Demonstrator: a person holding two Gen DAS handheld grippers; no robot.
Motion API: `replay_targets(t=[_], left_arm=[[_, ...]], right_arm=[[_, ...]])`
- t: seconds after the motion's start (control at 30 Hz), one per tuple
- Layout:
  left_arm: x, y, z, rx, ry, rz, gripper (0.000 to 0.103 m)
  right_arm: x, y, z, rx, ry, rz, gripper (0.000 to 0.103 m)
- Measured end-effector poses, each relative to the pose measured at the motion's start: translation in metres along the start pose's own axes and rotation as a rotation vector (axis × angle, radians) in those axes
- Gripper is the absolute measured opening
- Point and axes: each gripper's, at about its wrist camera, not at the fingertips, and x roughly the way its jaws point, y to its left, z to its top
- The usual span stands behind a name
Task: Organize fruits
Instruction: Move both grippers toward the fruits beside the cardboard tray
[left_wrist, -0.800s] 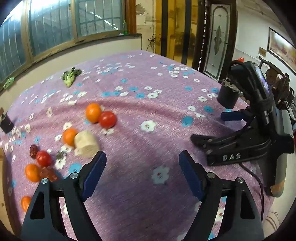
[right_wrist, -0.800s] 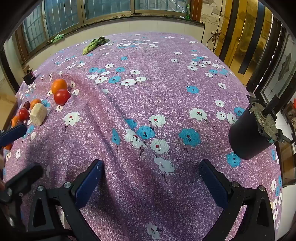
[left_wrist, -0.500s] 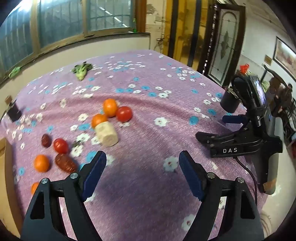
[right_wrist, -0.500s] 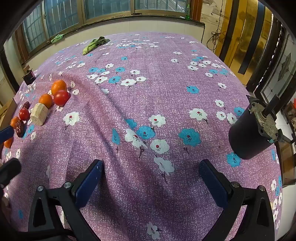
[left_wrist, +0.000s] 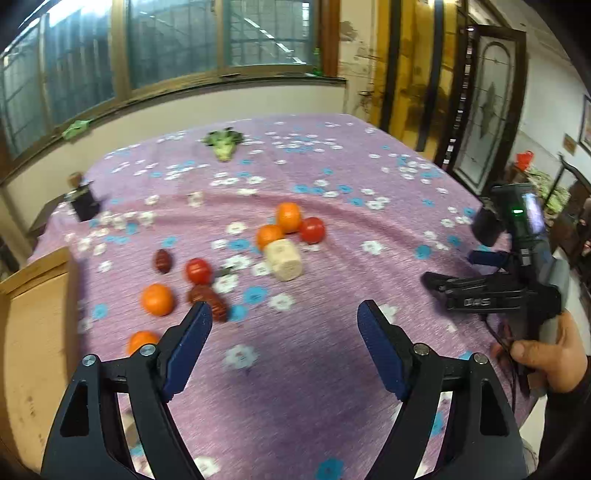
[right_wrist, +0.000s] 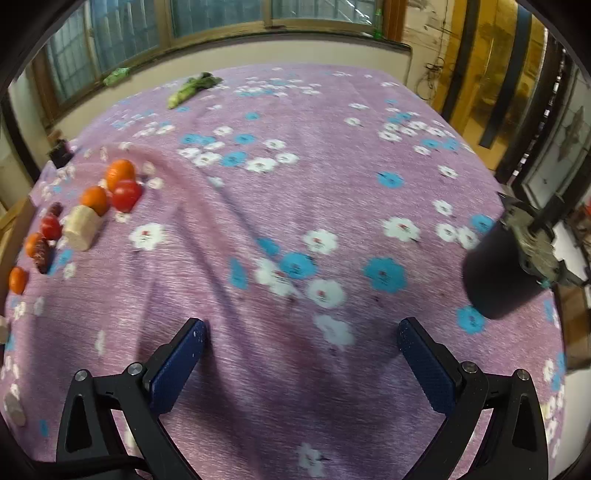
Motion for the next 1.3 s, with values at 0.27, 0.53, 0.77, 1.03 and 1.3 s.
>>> replay_targets(t=[0.27, 0.53, 0.77, 1.03, 1.3], left_arm=[[-0.025, 0.025, -0.009, -0.063, -0.019, 0.110, 0.081], [-0.048, 0.033, -0.021, -0.075, -0.045, 0.152, 0.081], [-0.059, 0.040, -0.036, -0.079, -0.039, 0.199, 0.081], [-0.066, 0.051, -0.050, -0.104, -0.030, 0.218, 0.081], [-0.066, 0.051, -0.052, -0.102, -0.025, 0.217, 0.081]], right_arm=[[-0.041, 0.033, -0.002, 0.067, -0.061, 0.300, 0.103], [-0.090, 0.115, -0.014, -0.248, -0.095, 0.312, 0.103], [-0.107, 0.164, -0.045, -0.486, -0.187, 0.130, 0.103], [-0.108, 0.171, -0.046, -0.519, -0.175, 0.178, 0.103], [-0.107, 0.176, -0.048, -0.529, -0.169, 0.198, 0.103]])
